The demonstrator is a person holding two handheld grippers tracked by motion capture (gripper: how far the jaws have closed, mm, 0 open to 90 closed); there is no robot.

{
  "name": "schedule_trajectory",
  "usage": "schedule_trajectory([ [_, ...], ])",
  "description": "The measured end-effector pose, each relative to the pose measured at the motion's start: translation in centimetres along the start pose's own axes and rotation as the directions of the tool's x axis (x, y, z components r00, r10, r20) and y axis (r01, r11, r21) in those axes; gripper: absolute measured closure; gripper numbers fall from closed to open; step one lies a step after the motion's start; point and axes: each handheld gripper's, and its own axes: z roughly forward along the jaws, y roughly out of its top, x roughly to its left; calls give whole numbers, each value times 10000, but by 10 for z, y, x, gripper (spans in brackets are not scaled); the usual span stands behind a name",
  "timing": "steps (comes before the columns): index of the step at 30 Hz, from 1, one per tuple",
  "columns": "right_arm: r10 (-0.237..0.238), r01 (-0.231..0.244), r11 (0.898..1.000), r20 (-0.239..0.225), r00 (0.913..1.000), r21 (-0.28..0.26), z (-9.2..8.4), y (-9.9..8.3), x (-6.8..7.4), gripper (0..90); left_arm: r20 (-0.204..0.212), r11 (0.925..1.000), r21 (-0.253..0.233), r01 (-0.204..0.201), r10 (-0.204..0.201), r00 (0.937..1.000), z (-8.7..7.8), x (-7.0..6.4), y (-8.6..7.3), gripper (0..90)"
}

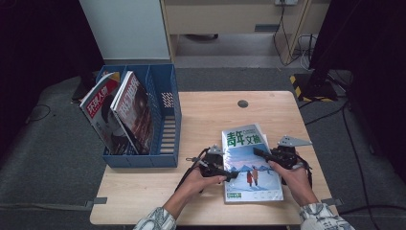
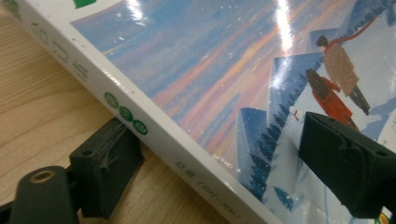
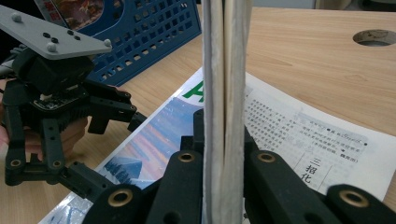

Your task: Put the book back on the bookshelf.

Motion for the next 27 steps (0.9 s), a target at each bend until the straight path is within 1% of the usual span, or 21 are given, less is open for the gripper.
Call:
schedule_trajectory([
  [3,123,-123,9999,-31,9999,6,0,-3,-4,862,-33,10000,-59,3,-4,10000,0,0,-1,124],
  [6,28,-31,9998,152,9999,198,3,-5,-6,837,-187,9999,-108,11,-13,9998,1,-2,-1,126],
  [7,-80,69,9995,349,9994,312,4,-6,-7,821,-224,9999,-145,-12,8,9997,2,-2,-1,127],
  [8,-69,43,9989,536,9985,473,5,-7,-8,799,-251,9999,-152,-3,0,9997,2,-3,-1,127],
  [9,-113,63,9979,772,9969,651,7,-8,-9,761,-279,9999,-130,-46,42,9996,2,-3,-1,128],
  [10,-231,157,9966,910,9956,815,8,-9,-11,728,-336,9998,-134,-111,106,9994,2,-3,-1,131],
  [11,-377,245,9932,1150,9927,1138,11,-11,-11,698,-383,9997,-125,-201,196,9991,2,-4,-2,136],
  [13,-712,445,9851,1589,9847,1661,17,-14,-11,618,-508,9994,-73,-333,329,9982,2,-5,-2,147],
  [14,-844,508,9809,1759,9808,1878,19,-16,-12,577,-537,9994,-69,-338,334,9980,2,-5,-2,151],
  [15,-939,521,9771,1985,9756,2063,21,-17,-12,498,-548,9994,-99,-337,332,9979,3,-5,-2,152],
  [16,-938,433,9740,2216,9706,2223,22,-18,-13,432,-543,9994,-98,-333,327,9980,2,-5,-2,152],
  [18,-767,187,9715,2390,9680,2361,22,-19,-16,337,-548,9994,-87,-336,330,9979,2,-5,-2,155],
  [19,-828,197,9684,2460,9657,2486,21,-20,-18,272,-542,9995,-90,-308,303,9981,2,-5,-2,156],
  [21,-931,142,9638,2862,9536,2662,17,-22,-22,163,-545,9995,-89,-300,295,9981,2,-5,-2,157],
  [22,-841,31,9635,2914,9529,2678,16,-23,-23,144,-545,9995,-89,-300,295,9981,2,-5,-2,157],
  [23,-507,-295,9637,2902,9556,2653,11,-24,-27,133,-553,9995,-90,-294,289,9980,3,-5,-1,157],
  [24,-283,-502,9632,2855,9580,2640,10,-25,-28,125,-552,9995,-73,-307,302,9980,2,-5,-1,157],
  [27,172,-890,9588,2575,9661,2698,6,-30,-32,104,-545,9994,-52,-337,334,9980,2,-5,-1,158],
])
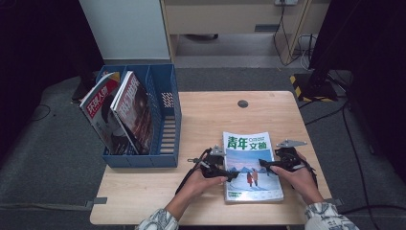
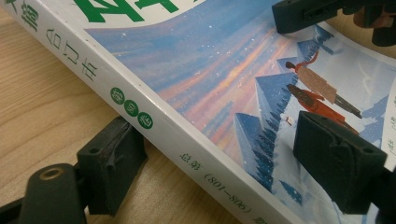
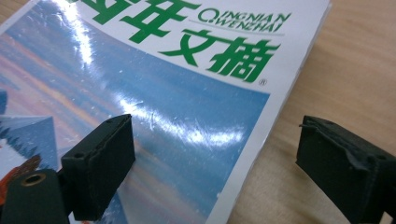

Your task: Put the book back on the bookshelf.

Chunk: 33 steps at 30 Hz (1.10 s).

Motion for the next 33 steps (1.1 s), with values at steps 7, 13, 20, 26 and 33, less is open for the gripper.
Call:
schedule_trajectory([
  [7,499,-486,9985,-493,9975,265,0,-5,-3,95,42,9999,75,85,-86,10000,0,1,1,163],
  [13,503,-486,9986,-877,9949,211,-4,-7,-1,201,255,9970,195,751,-756,9968,-1,8,7,211],
  [20,575,-557,9982,-863,9946,232,-6,-8,0,243,377,9924,589,1079,-1103,9932,4,16,19,282],
  [26,595,-574,9981,-1106,9921,225,-7,-10,3,278,329,9845,559,1664,-1684,9852,8,22,26,328],
  [33,308,-267,9992,-1554,9874,285,-4,-9,12,315,480,9762,483,2115,-2137,9757,4,28,27,450],
])
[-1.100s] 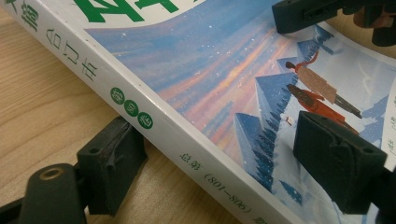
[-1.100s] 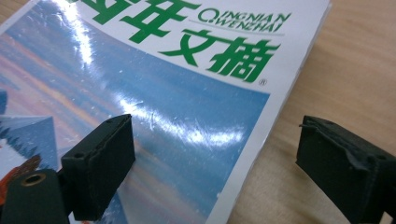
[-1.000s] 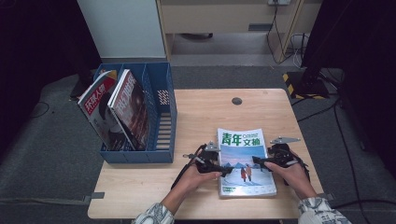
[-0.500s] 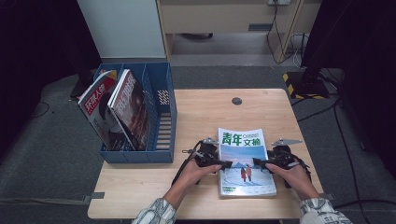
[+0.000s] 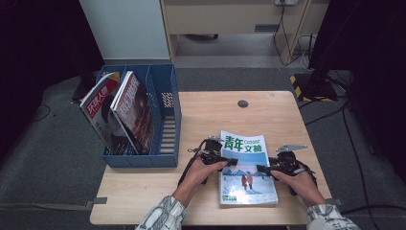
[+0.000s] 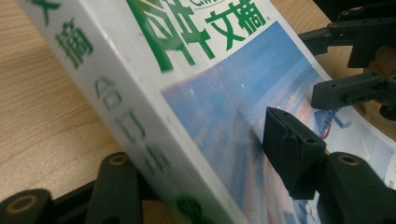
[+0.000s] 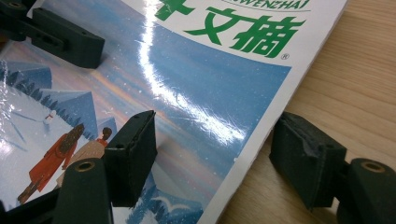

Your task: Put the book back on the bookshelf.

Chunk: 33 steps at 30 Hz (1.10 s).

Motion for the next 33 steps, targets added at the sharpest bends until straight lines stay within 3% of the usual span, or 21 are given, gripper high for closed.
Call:
schedule_trajectory([
  [5,-219,220,9998,-75,9997,15,3,1,4,319,-45,9995,-166,-257,256,9997,-10,-2,2,549],
  [9,-283,283,9996,-118,9995,35,4,2,8,314,-204,9993,-112,-348,346,9992,-15,-4,4,576],
  [14,-194,195,9998,-205,9996,17,7,3,8,275,-225,9994,-88,-327,325,9992,-18,-6,7,595],
  [18,-126,126,9997,13,9999,-217,13,4,10,226,-263,9988,-92,-481,478,9985,-21,-11,10,603],
  [26,-126,123,9997,-163,9998,-227,14,4,14,273,-426,9974,273,-664,675,9968,-28,-10,16,605],
  [31,-224,219,9995,-215,9995,-214,15,4,15,284,-313,9999,32,-98,99,9995,-34,-3,19,594],
  [33,-184,180,9996,-208,9996,-209,15,4,15,284,-273,9999,116,-94,97,9996,-33,-3,20,583],
])
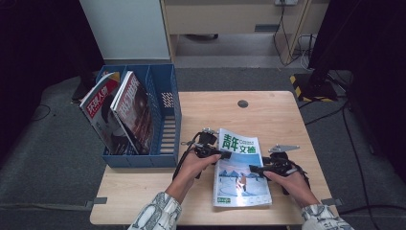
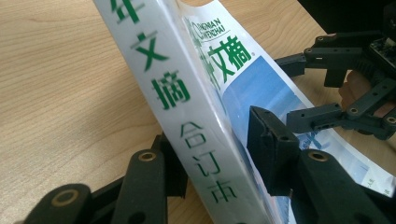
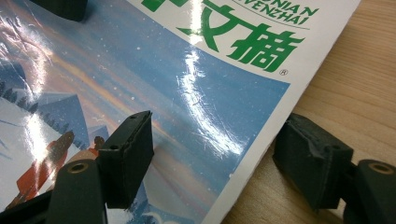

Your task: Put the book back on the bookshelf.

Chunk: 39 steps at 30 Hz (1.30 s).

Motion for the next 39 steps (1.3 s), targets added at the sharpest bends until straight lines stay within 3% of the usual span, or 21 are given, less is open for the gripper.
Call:
schedule_trajectory([
  [9,-110,110,9999,0,9999,-78,0,-1,0,285,76,9998,186,114,-116,9999,7,4,8,549],
  [16,-188,187,9996,-82,9998,-198,2,0,0,287,-46,9994,351,22,-20,10000,9,6,23,541],
  [22,-241,238,9995,-125,9996,-225,3,0,0,287,163,9986,397,340,-347,9993,14,10,31,537],
  [39,-616,610,9978,-254,9978,-270,7,0,4,288,166,9984,338,463,-469,9988,21,6,40,490],
])
